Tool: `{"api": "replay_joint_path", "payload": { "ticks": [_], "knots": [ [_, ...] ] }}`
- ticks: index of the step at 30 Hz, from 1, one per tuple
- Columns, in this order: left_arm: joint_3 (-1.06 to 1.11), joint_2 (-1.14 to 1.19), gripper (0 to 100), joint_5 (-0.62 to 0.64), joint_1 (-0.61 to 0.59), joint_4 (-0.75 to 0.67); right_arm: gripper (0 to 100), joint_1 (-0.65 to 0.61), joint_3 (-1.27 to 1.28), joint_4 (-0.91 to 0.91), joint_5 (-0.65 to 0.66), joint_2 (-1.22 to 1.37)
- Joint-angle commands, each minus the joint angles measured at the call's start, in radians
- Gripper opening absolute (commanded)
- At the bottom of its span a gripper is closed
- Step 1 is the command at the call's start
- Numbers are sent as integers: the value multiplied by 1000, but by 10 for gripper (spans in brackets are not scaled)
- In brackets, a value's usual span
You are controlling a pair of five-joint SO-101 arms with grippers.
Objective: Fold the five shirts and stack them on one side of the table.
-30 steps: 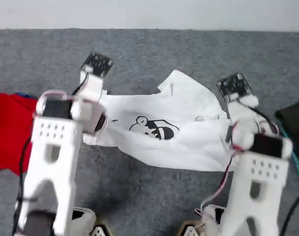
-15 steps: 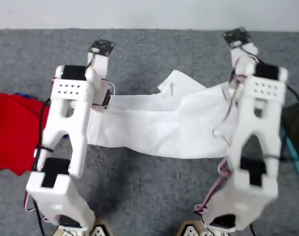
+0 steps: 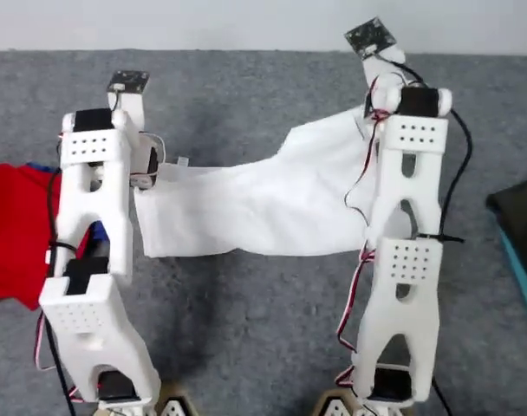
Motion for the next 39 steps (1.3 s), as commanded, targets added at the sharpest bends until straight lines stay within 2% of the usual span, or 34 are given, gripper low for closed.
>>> {"api": "replay_joint_path", "payload": {
  "ticks": [1, 3, 4, 8, 11, 15, 19, 22, 28, 34, 39],
  "knots": [
    [-36, -3, 51, 12, -3, 12, 268, -21, -118, 30, -8, 15],
    [-36, -8, 116, 14, 11, 34, 355, -27, -124, 54, -5, 15],
    [-36, -12, 145, 32, 12, 38, 361, -31, -127, 65, -5, 15],
    [-110, -12, 219, 170, 5, 49, 303, -27, -127, 110, -3, 15],
    [-228, -12, 229, 189, 5, 89, 283, -30, -129, 228, 49, 8],
    [-433, -5, 228, 189, 3, 183, 284, 5, -51, 232, 118, -77],
    [-503, -18, 228, 189, -12, 230, 283, 33, 193, 234, 224, -242],
    [-437, -74, 228, 181, -52, 230, 281, 81, 466, 231, 227, -404],
    [-162, -229, 228, 21, -55, 230, 281, 168, 982, 225, 229, -642],
    [90, -390, 228, -37, -54, 229, 281, 220, 1178, 182, 230, -673],
    [243, -420, 228, -38, -52, 224, 281, 208, 1206, 65, 259, -642]
  ]
}}
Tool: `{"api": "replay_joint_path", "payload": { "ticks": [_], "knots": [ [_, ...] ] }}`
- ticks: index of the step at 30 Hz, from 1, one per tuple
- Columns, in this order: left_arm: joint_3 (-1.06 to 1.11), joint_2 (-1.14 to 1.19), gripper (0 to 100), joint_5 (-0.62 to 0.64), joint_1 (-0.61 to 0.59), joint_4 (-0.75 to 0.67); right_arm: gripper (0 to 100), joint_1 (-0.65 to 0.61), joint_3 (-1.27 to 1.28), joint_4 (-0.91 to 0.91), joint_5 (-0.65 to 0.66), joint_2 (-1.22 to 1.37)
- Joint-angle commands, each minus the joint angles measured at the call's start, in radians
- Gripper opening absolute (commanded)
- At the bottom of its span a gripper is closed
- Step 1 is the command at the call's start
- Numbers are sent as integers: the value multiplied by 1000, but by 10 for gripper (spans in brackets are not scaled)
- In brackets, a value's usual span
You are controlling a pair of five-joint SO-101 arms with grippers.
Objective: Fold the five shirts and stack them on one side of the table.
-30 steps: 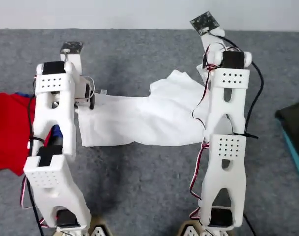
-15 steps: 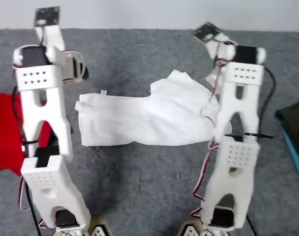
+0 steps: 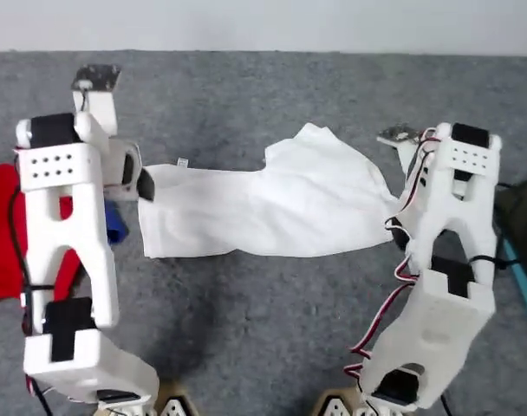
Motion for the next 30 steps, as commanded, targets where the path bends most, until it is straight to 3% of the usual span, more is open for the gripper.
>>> {"api": "replay_joint_path", "payload": {
  "ticks": [1, 11, 18, 25, 30],
  "knots": [
    [90, -52, 228, -14, -2, 25, 281, -10, 2, -85, 44, -16],
    [97, -43, 228, -6, -3, 28, 276, -128, 0, -157, 21, 128],
    [97, -44, 228, -6, -3, 28, 2, -148, -21, -222, 9, 130],
    [97, -43, 228, -6, -3, 28, 9, -120, -49, -147, 8, 130],
    [99, -43, 228, -12, -3, 28, 9, -4, -49, -45, 5, 130]
  ]
}}
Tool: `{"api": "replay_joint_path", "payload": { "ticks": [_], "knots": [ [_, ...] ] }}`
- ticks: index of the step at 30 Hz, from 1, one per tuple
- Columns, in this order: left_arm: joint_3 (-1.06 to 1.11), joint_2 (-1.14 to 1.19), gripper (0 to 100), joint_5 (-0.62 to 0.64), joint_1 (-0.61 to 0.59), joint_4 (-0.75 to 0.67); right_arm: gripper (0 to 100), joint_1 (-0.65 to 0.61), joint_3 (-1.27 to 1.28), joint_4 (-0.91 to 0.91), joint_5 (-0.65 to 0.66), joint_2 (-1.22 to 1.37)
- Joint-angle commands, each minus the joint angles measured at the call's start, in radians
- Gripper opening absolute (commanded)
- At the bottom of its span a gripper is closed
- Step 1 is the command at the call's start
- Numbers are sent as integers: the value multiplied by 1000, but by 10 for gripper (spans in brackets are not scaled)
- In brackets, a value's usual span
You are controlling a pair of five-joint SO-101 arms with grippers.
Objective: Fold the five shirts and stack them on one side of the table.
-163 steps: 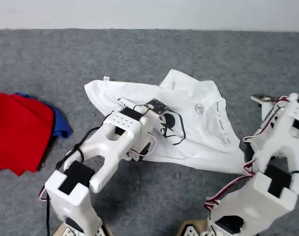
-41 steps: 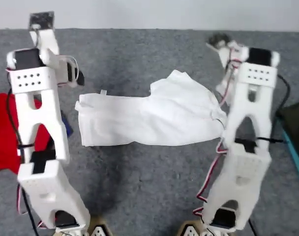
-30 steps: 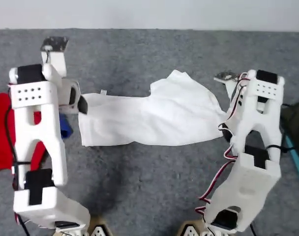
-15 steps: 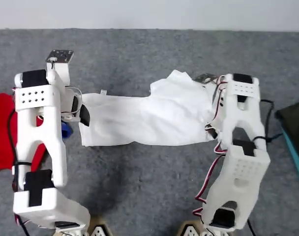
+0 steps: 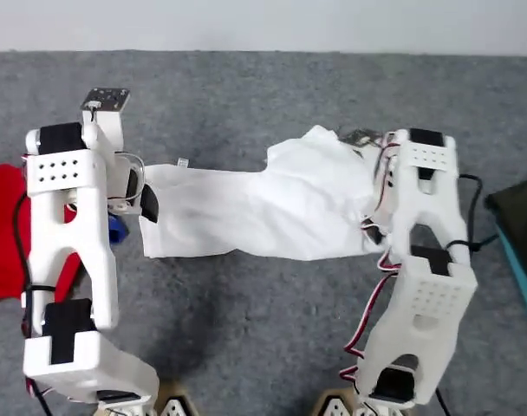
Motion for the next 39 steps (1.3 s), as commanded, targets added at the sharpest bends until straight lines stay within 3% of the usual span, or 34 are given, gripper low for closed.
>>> {"api": "replay_joint_path", "payload": {
  "ticks": [1, 10, 15, 17, 23, 25, 35, 39],
  "knots": [
    [-2, -37, 228, -9, -3, 28, 9, 105, -48, 79, -3, -5],
    [13, -35, 228, -12, 9, 28, 9, 325, -48, 197, 123, -70],
    [101, -35, 228, -74, 84, 21, 17, 325, -48, 174, 184, -179],
    [119, -35, 228, -72, 127, -18, 84, 308, -48, 151, 187, -211],
    [125, -11, 228, -69, 198, -201, 474, 311, -48, 156, 186, -278],
    [125, 41, 228, -68, 199, -209, 536, 312, -48, 156, 186, -294],
    [122, 288, 228, -74, 109, -167, 548, 294, -40, 185, 117, -257],
    [120, 344, 228, -74, 140, -178, 548, 285, -40, 185, 77, -174]
  ]
}}
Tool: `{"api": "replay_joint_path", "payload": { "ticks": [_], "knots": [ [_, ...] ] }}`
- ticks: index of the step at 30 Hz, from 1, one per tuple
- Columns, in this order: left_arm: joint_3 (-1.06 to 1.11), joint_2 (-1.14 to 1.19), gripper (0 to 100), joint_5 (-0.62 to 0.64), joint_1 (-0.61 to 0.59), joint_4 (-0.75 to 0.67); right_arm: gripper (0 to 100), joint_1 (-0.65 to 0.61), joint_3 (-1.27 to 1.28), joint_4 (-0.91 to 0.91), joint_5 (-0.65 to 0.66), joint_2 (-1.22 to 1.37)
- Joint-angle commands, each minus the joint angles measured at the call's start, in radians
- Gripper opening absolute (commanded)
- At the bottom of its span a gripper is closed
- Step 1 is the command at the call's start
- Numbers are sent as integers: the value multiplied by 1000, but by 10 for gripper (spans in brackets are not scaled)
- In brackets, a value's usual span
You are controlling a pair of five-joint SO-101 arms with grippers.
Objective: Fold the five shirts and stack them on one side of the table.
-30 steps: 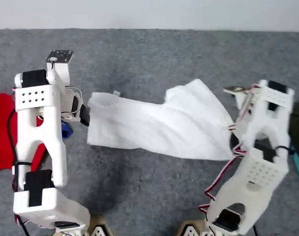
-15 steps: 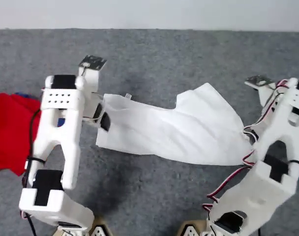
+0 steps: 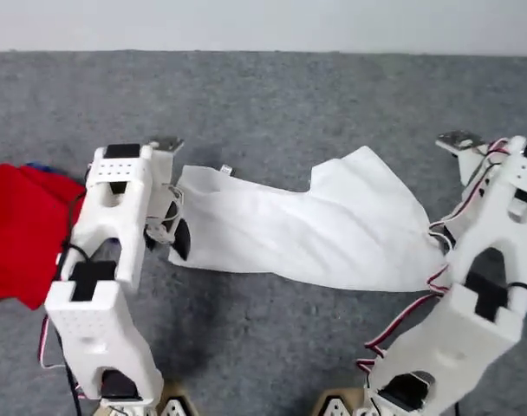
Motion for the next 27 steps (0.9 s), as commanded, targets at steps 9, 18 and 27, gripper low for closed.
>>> {"api": "replay_joint_path", "payload": {
  "ticks": [9, 18, 27],
  "knots": [
    [-38, 95, 92, -11, 189, -3, 548, -36, -41, 22, -81, 111],
    [-38, 141, 13, -11, 178, 5, 411, -36, -41, 39, -80, 110],
    [-39, 138, 13, -11, 149, 58, 20, -56, -40, 39, -120, 117]
  ]
}}
